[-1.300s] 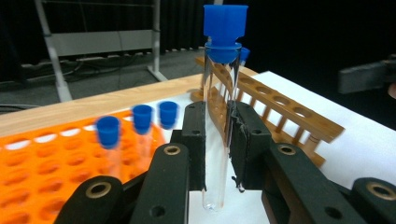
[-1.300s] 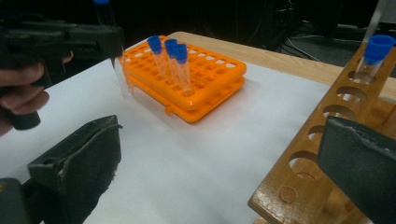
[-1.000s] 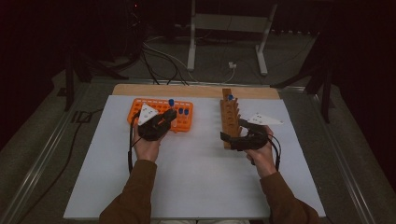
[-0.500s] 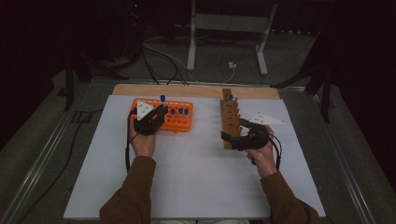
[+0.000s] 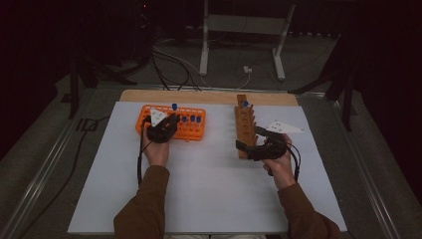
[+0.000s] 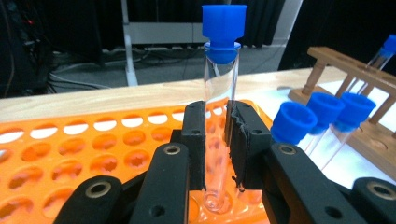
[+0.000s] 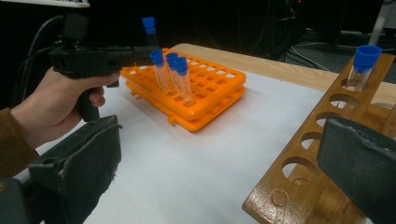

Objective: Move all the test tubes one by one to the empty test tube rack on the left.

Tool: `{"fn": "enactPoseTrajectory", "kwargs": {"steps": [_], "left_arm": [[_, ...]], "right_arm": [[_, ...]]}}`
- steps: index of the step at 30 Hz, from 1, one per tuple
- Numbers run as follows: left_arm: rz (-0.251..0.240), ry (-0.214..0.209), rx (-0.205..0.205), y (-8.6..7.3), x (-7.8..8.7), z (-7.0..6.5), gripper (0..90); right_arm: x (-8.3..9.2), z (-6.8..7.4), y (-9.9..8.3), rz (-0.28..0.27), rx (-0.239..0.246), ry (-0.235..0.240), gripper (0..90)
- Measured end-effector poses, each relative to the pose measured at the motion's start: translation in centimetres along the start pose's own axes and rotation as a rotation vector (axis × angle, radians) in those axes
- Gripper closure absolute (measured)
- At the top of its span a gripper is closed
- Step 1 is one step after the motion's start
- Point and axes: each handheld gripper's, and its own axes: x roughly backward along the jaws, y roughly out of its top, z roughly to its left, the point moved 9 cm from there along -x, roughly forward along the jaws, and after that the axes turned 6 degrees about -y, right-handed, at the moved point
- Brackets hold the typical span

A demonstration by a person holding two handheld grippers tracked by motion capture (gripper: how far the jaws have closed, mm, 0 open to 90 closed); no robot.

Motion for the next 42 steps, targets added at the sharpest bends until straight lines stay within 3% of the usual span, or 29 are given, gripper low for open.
{"fn": "enactPoseTrajectory", "kwargs": {"steps": [5, 14, 27, 31, 33, 38, 42], "left_arm": [[0.098, 0.004, -0.077, -1.6, -0.5, -0.2, 77.9], [0.145, 0.011, -0.105, -2.4, -0.7, -0.4, 78.0], [0.146, 0.005, -0.050, -2.8, -0.8, -0.5, 76.7], [0.145, -0.009, -0.002, -2.8, -0.5, -0.3, 69.3], [0.153, 0.008, 0.011, -2.7, -0.2, -0.1, 64.1], [0.141, -0.006, 0.045, -2.3, 0.9, 0.0, 57.4], [0.117, -0.027, 0.089, -1.8, 2.1, 0.1, 44.9]], "right_arm": [[0.0, 0.1, 0.0, 0.002, 0.002, 0.002, 0.0], [-0.1, 0.2, -0.2, 0.010, 0.004, 0.005, 0.0], [-0.2, 0.3, -0.3, 0.012, 0.004, 0.008, 0.0], [-0.1, 0.1, -0.2, 0.010, -0.002, 0.007, 0.0], [-0.1, 0.0, -0.3, 0.012, -0.003, 0.005, 0.0], [-0.3, 0.0, -0.4, 0.016, -0.003, 0.005, 0.0], [-0.2, 0.0, -0.4, 0.011, -0.002, 0.006, 0.0]]}}
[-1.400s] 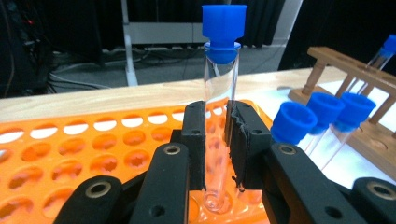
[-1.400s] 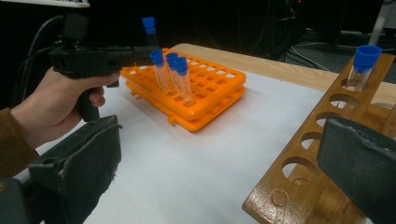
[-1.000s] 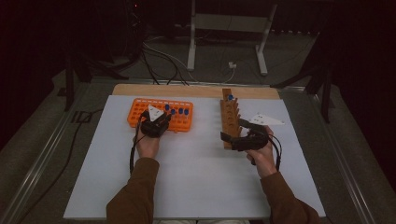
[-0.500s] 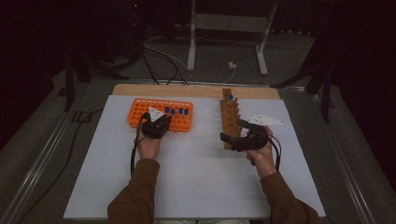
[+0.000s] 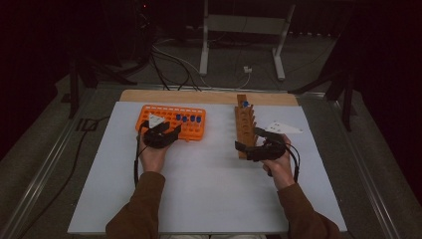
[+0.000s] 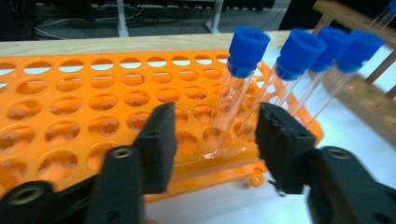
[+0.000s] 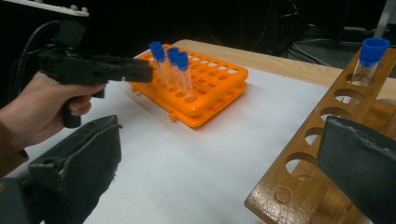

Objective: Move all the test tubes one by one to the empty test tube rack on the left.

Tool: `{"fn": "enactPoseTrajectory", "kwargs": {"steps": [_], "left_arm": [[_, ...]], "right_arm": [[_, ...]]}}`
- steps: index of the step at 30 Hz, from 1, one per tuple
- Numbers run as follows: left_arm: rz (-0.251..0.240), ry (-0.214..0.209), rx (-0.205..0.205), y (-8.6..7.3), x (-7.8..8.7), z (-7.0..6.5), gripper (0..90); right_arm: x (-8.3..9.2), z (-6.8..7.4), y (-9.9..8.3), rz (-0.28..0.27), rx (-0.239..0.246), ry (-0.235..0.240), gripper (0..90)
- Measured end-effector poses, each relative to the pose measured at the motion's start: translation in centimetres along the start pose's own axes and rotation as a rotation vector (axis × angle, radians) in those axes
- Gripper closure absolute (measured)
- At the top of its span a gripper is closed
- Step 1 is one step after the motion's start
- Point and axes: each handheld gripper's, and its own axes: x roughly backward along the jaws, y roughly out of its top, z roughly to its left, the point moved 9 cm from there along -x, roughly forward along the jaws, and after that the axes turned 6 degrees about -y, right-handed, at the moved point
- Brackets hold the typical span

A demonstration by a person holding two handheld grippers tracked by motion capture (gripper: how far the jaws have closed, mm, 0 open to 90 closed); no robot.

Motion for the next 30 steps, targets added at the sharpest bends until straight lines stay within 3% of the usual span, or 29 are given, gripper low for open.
{"fn": "enactPoseTrajectory", "kwargs": {"steps": [10, 15, 23, 30], "left_arm": [[-0.064, -0.029, 0.023, 0.5, 3.9, -0.4, 17.3], [-0.124, -0.030, 0.061, 0.8, 6.1, -0.4, 14.5], [-0.094, -0.011, 0.005, -0.5, 8.3, -1.0, 4.3], [-0.097, -0.012, -0.013, -2.4, 10.3, -1.6, 0.8]], "right_arm": [[-0.3, 0.1, -0.2, 0.009, -0.002, 0.000, 0.0], [-0.3, 0.2, -0.3, 0.010, -0.003, 0.000, 0.0], [-0.3, 0.3, -0.3, 0.012, -0.002, -0.001, 0.0], [-0.2, 0.2, -0.2, 0.006, -0.007, -0.006, 0.0]]}}
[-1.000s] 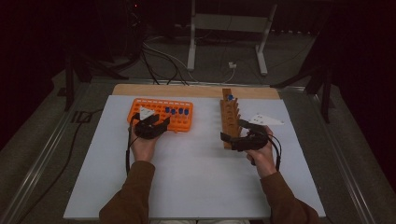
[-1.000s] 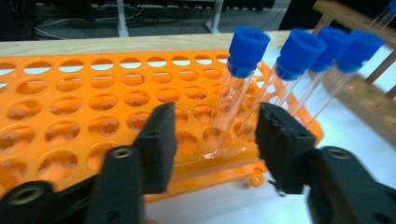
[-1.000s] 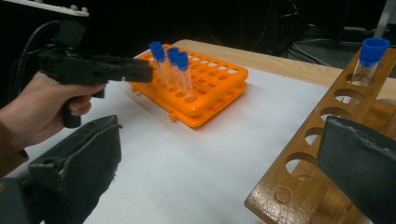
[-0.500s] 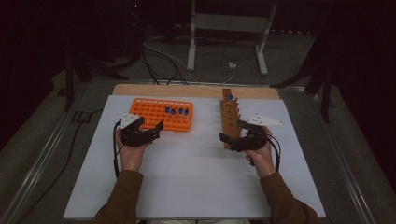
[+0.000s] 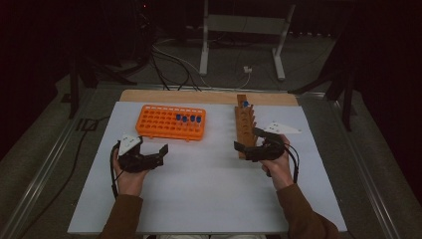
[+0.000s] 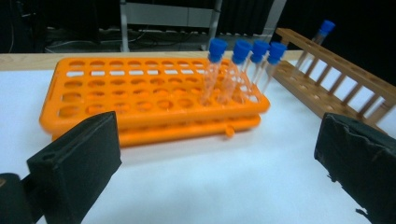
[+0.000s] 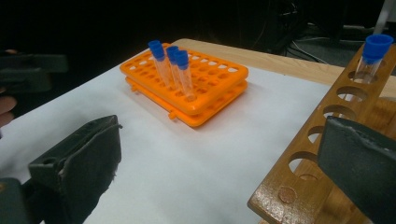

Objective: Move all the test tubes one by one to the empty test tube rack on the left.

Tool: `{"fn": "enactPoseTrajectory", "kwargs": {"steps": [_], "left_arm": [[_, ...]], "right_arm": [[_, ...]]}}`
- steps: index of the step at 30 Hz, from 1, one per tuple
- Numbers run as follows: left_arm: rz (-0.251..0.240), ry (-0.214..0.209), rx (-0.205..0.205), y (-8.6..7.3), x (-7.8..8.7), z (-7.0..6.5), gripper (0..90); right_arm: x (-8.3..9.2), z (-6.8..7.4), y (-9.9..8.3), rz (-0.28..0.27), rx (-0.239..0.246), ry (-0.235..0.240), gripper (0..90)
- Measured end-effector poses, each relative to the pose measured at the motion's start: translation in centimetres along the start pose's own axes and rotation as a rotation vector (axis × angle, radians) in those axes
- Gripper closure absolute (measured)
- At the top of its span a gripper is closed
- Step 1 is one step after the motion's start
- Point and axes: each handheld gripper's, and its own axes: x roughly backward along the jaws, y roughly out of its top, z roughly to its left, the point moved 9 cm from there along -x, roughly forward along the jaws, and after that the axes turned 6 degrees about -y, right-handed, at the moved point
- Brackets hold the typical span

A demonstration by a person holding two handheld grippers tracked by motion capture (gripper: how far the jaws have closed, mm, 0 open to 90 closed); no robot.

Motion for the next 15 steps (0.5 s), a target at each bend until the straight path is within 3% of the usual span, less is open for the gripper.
{"fn": "enactPoseTrajectory", "kwargs": {"steps": [5, 10, 14, 15], "left_arm": [[-0.013, 0.026, -0.014, -0.5, 1.5, 0.0, 0.6], [-0.023, 0.037, -0.005, -0.3, 1.2, 0.5, 0.5], [-0.004, 0.095, -0.052, -0.5, 1.2, 0.7, 0.3], [-0.006, 0.092, -0.054, -0.5, 1.2, 0.7, 0.3]], "right_arm": [[-0.1, 0.0, 0.0, 0.002, 0.004, -0.006, 0.0], [0.0, 0.1, 0.6, 0.003, 0.009, -0.027, 0.0], [0.3, -0.5, 2.0, -0.017, 0.028, -0.055, 0.0], [0.3, -0.9, 2.4, -0.023, 0.040, -0.077, 0.0]]}}
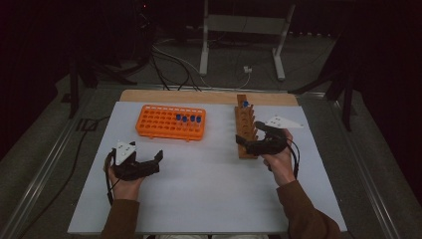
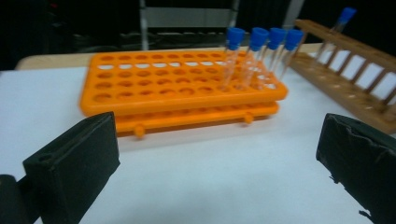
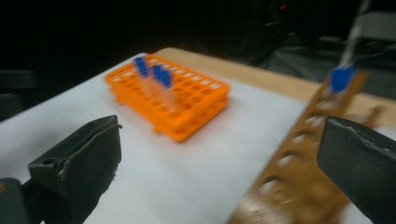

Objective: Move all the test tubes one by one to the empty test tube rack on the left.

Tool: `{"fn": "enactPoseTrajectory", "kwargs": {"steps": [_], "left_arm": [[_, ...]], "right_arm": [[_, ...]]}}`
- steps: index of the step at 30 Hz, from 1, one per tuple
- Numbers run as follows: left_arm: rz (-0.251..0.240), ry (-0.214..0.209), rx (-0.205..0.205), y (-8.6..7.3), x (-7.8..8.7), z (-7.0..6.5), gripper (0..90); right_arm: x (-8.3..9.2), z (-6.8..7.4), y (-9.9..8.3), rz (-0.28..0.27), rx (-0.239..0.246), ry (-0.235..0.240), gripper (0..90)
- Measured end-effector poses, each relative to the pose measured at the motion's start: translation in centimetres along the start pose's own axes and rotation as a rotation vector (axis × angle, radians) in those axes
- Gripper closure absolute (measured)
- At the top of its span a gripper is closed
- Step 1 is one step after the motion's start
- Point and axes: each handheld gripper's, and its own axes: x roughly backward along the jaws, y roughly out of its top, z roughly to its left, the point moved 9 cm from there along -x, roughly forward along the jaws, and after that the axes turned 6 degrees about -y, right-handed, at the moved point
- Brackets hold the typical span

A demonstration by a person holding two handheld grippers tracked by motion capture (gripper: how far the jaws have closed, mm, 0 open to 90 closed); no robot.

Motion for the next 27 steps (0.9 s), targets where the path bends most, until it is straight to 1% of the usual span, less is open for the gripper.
{"fn": "enactPoseTrajectory", "kwargs": {"steps": [2, 4, 7, 9, 12, 15, 18, 21, 24, 27], "left_arm": [[-0.002, -0.001, 0.003, 0.0, 0.1, 0.0, 0.3], [0.000, -0.007, 0.011, -0.1, 0.0, 0.1, 0.3], [0.007, -0.013, 0.017, -0.3, -0.2, 0.1, 0.3], [0.014, -0.018, 0.014, -0.5, -0.3, 0.0, 0.3], [0.026, -0.020, 0.007, -0.7, -0.5, -0.2, 0.3], [0.025, -0.023, 0.010, -0.8, -0.5, -0.2, 0.3], [0.022, -0.019, 0.020, -0.8, -0.5, 0.0, 0.3], [0.027, -0.009, 0.035, -1.1, -0.5, 0.5, 0.4], [0.023, -0.006, 0.050, -1.2, -0.4, 0.7, 0.4], [0.018, -0.005, 0.059, -1.2, -0.4, 0.8, 0.4]], "right_arm": [[-0.2, -0.8, 0.5, -0.008, 0.013, -0.028, 0.0], [-0.7, -1.6, 0.9, -0.004, 0.004, -0.038, 2.1], [-1.4, -2.5, 1.4, 0.010, 0.013, -0.056, 3.9], [-1.7, -3.0, 1.8, 0.016, 0.016, -0.067, 5.2], [-2.6, -3.8, 2.3, 0.029, 0.011, -0.085, 5.8], [-3.7, -4.7, 2.8, 0.043, -0.012, -0.100, 6.2], [-4.9, -5.6, 3.2, 0.061, -0.018, -0.134, 6.1], [-6.0, -6.3, 3.3, 0.080, -0.028, -0.151, 6.1], [-7.3, -6.9, 2.9, 0.125, -0.042, -0.139, 6.6], [-8.4, -7.7, 2.5, 0.158, -0.040, -0.161, 10.3]]}}
